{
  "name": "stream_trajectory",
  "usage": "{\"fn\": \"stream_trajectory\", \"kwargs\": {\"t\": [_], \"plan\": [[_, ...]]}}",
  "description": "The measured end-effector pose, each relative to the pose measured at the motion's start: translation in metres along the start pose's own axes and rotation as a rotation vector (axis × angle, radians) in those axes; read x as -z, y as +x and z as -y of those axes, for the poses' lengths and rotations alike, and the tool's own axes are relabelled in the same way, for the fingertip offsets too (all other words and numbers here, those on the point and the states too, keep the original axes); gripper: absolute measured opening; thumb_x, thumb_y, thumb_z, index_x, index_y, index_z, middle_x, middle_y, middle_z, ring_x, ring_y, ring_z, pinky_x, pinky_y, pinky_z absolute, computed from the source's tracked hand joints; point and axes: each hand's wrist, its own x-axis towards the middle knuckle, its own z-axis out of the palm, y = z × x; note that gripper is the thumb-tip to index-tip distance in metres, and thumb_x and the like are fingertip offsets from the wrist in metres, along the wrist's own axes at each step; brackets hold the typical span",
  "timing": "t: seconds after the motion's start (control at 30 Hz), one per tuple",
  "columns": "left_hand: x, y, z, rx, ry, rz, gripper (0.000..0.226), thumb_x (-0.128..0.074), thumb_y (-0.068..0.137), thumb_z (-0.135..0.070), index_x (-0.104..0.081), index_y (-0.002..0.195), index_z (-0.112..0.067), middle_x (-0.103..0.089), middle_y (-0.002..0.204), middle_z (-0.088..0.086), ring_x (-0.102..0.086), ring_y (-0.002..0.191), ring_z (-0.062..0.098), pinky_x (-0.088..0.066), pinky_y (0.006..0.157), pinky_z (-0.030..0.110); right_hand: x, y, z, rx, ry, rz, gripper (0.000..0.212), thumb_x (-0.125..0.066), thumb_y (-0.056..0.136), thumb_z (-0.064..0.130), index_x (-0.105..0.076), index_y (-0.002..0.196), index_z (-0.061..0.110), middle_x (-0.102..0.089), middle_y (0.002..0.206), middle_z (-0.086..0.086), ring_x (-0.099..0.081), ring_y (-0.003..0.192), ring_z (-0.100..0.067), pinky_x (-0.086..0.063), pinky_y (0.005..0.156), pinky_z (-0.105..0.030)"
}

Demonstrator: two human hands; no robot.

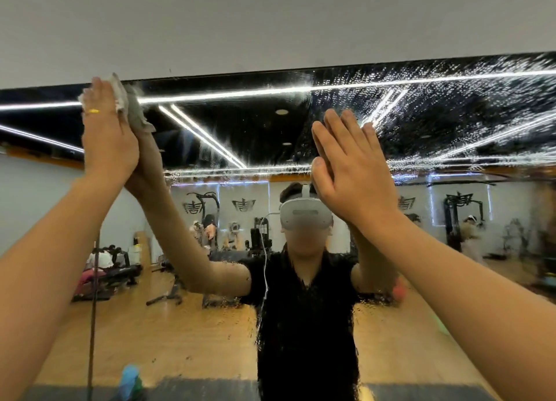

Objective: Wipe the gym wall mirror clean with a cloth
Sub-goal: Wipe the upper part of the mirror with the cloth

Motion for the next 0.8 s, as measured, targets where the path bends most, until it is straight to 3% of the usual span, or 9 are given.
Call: {"fn": "stream_trajectory", "kwargs": {"t": [0.07,0.17,0.23,0.33,0.43,0.53,0.7,0.8], "plan": [[-0.004,-0.009,-0.019,-0.064,-0.014,-0.001,0.065,-0.036,0.110,-0.007,-0.007,0.166,-0.024,-0.010,0.173,0.007,-0.027,0.154,0.027,-0.027,0.125,0.042,0.000,0.000,-0.001,0.001,0.003,-0.006,0.059,-0.036,0.104,0.037,-0.036,0.160,0.015,-0.026,0.169,-0.008,-0.015,0.158,-0.025,-0.006,0.130,-0.047],[-0.016,-0.030,-0.061,-0.318,0.009,0.112,0.072,-0.036,0.106,0.001,-0.006,0.166,-0.025,0.000,0.174,-0.004,-0.007,0.159,0.021,-0.023,0.116,0.022,0.001,0.000,-0.001,0.002,-0.002,-0.005,0.059,-0.037,0.104,0.036,-0.036,0.160,0.015,-0.026,0.169,-0.008,-0.015,0.158,-0.025,-0.005,0.129,-0.046],[-0.030,-0.046,-0.093,-0.466,0.001,0.213,0.068,-0.034,0.106,-0.010,-0.006,0.166,-0.026,0.002,0.173,-0.006,-0.006,0.159,0.021,-0.023,0.113,0.027,0.001,0.001,-0.001,0.005,-0.003,-0.012,0.059,-0.036,0.104,0.037,-0.036,0.159,0.015,-0.026,0.169,-0.009,-0.015,0.158,-0.026,-0.006,0.130,-0.047],[-0.054,-0.063,-0.122,-0.591,0.000,0.317,0.063,-0.035,0.110,-0.019,-0.008,0.166,-0.022,0.002,0.171,-0.008,-0.006,0.159,0.022,-0.023,0.125,0.041,0.001,0.001,-0.001,0.003,-0.007,-0.008,0.060,-0.034,0.105,0.039,-0.036,0.160,0.015,-0.026,0.169,-0.008,-0.015,0.158,-0.026,-0.007,0.129,-0.048],[-0.071,-0.069,-0.137,-0.656,-0.006,0.370,0.058,-0.034,0.111,-0.019,-0.013,0.165,-0.014,-0.007,0.174,0.002,-0.001,0.160,0.023,-0.007,0.128,0.040,0.001,0.001,0.000,0.004,-0.005,-0.015,0.060,-0.035,0.105,0.039,-0.036,0.159,0.015,-0.027,0.168,-0.009,-0.016,0.158,-0.026,-0.010,0.129,-0.049],[-0.081,-0.069,-0.139,-0.711,0.035,0.354,0.059,-0.032,0.109,-0.024,-0.018,0.164,-0.010,-0.013,0.173,0.009,-0.005,0.160,0.026,-0.002,0.128,0.041,0.000,0.001,-0.001,0.008,0.001,-0.029,0.059,-0.036,0.104,0.038,-0.038,0.159,0.015,-0.028,0.168,-0.009,-0.018,0.158,-0.027,-0.011,0.129,-0.050],[-0.077,-0.063,-0.131,-0.748,0.057,0.376,0.062,-0.029,0.106,-0.028,-0.017,0.164,-0.009,-0.011,0.173,0.009,-0.004,0.160,0.024,0.000,0.127,0.035,0.001,0.002,-0.005,0.008,-0.008,-0.023,0.059,-0.037,0.105,0.037,-0.036,0.160,0.016,-0.027,0.168,-0.009,-0.017,0.158,-0.027,-0.010,0.129,-0.050],[-0.066,-0.061,-0.117,-0.678,0.050,0.363,0.062,-0.031,0.107,-0.025,-0.014,0.165,-0.012,-0.007,0.174,0.005,-0.001,0.160,0.020,-0.006,0.130,0.043,0.001,0.001,-0.004,0.008,-0.008,-0.012,0.060,-0.035,0.105,0.038,-0.035,0.160,0.016,-0.026,0.169,-0.009,-0.016,0.158,-0.027,-0.009,0.129,-0.050]]}}
